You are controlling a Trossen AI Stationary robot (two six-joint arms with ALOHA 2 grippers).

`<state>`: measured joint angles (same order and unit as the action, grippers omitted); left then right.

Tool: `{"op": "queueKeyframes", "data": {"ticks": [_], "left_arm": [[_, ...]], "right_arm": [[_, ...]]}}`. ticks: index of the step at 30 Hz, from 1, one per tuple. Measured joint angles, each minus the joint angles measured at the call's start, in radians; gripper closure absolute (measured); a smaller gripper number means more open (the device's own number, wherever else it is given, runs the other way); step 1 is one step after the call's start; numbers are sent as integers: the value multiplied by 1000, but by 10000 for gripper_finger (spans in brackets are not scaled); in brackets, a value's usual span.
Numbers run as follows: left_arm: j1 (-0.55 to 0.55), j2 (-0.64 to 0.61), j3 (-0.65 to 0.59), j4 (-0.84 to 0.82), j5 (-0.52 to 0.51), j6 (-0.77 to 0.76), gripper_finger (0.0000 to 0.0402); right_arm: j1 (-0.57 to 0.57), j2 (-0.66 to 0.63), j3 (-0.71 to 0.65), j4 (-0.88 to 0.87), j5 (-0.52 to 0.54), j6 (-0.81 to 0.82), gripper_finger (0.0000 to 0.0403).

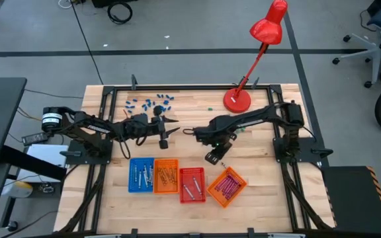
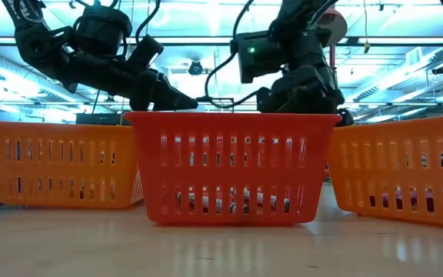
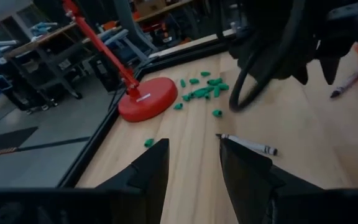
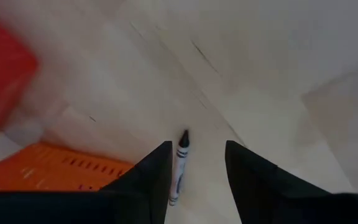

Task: Sort crayons
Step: Put the black crayon into the blue bin

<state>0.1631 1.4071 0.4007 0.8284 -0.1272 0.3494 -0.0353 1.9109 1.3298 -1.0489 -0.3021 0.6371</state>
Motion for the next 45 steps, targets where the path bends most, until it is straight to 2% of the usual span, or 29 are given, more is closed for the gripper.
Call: {"op": "queueKeyframes", "data": {"ticks": [4, 14, 23, 45], "left_arm": [[0, 0, 0, -1, 38, 1, 246], [0, 0, 0, -13, 40, -7, 246], [0, 0, 0, -16, 40, -7, 246], [0, 0, 0, -27, 39, -2, 246]], "right_arm": [[2, 52, 57, -49, -43, -2, 248], [7, 204, 168, -194, -119, -82, 247], [10, 231, 191, -244, -163, -110, 247], [64, 227, 101, -136, -84, 18, 247]]}}
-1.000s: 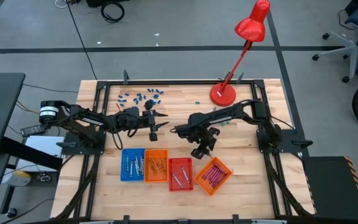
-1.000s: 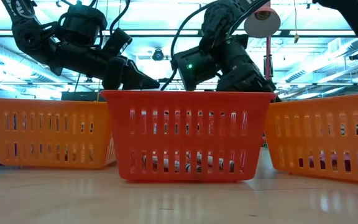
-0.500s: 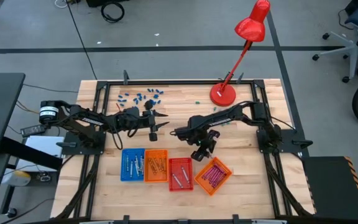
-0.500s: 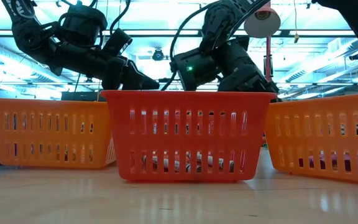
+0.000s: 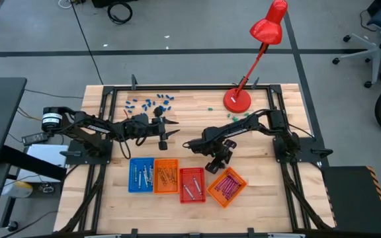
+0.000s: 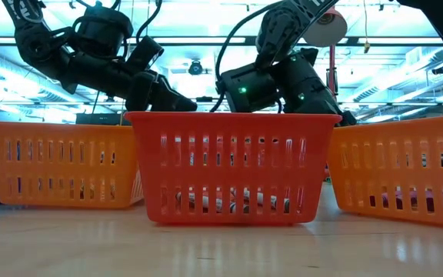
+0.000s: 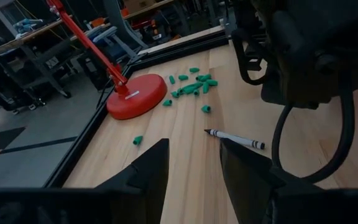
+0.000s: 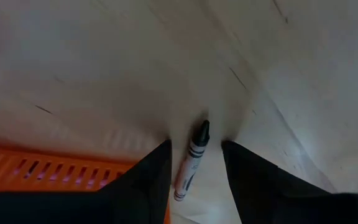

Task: Sort crayons
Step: Put the black crayon into the blue bin

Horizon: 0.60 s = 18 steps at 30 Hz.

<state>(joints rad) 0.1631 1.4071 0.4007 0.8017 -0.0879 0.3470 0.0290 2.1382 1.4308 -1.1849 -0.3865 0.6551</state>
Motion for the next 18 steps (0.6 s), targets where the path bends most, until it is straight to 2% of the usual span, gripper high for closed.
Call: {"op": "queueKeyframes", "data": {"ticks": [6, 18], "left_arm": [[0, 0, 0, 0, 0, 0, 246], [0, 0, 0, -6, 0, 0, 246]], "right_arm": [[1, -2, -10, 14, 30, 4, 255], [-39, -1, -13, 22, 38, -93, 365]]}}
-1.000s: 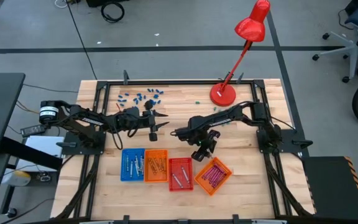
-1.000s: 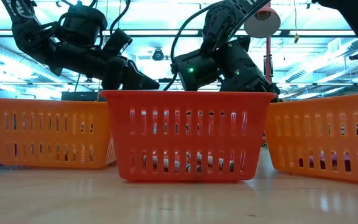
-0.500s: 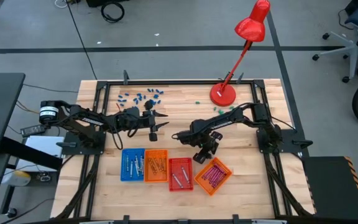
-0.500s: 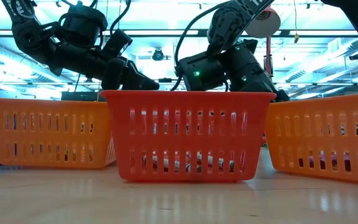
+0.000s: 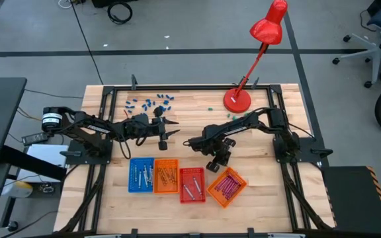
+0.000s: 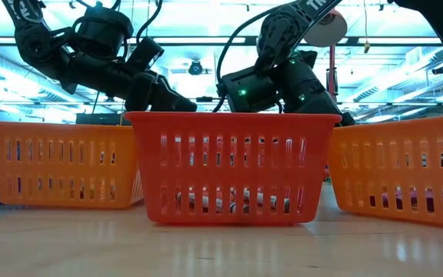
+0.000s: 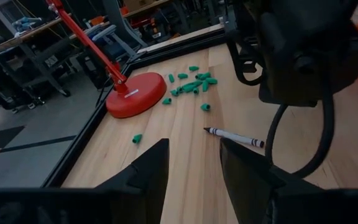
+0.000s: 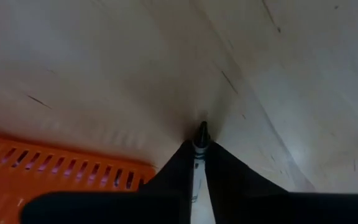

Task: Sort crayons
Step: Put the black crayon into the blue bin

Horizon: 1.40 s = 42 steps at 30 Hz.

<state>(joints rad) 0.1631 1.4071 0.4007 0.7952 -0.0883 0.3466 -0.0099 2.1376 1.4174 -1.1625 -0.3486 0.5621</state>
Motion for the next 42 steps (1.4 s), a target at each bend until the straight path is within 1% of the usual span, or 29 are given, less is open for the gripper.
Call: {"op": "queueKeyframes", "data": {"ticks": [4, 9, 14, 20, 29, 32, 36, 42], "left_arm": [[0, 0, 0, 0, 0, -5, 246], [0, 0, 0, 0, 0, -5, 246], [0, 0, 0, 0, 0, -5, 246], [0, 0, 0, -5, 0, -5, 246], [4, 0, 0, -22, -3, -18, 246], [4, 0, 0, -36, 16, -19, 246], [4, 0, -1, -52, 38, -37, 246], [4, 1, -1, -53, 40, -95, 246]], "right_arm": [[-21, 0, 0, 3, -9, -18, 380], [-40, 3, 12, -7, -10, -44, 373], [-53, 6, 60, -29, 50, -76, 372], [-71, 6, 124, -47, 79, -104, 372], [-99, 6, 278, -158, 188, -188, 371], [-113, 2, 336, -195, 211, -222, 371], [-127, -55, 377, -181, 292, -252, 371], [-139, -177, 377, -117, 391, -281, 371]]}}
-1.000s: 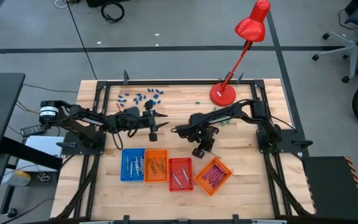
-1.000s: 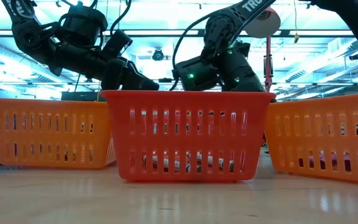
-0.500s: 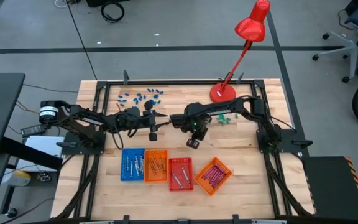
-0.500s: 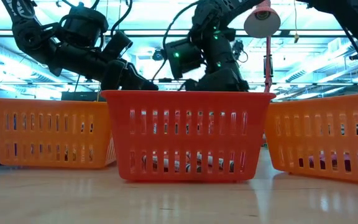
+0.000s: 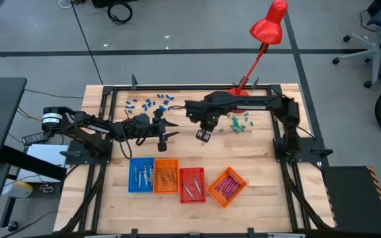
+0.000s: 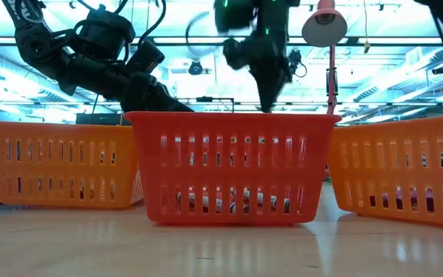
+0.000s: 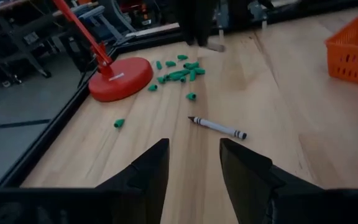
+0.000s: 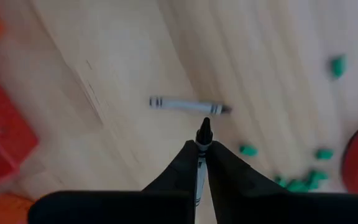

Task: Sort crayons
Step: Put the black crayon into the blue bin

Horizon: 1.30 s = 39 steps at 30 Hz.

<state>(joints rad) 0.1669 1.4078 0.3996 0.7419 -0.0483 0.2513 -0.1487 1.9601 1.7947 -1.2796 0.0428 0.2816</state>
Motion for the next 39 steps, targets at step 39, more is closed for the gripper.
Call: {"op": "queueKeyframes", "data": {"ticks": [39], "left_arm": [[-11, 0, 1, 347, 2, -223, 268]], "right_arm": [[65, -116, -1, 659, 15, -416, 370]]}}
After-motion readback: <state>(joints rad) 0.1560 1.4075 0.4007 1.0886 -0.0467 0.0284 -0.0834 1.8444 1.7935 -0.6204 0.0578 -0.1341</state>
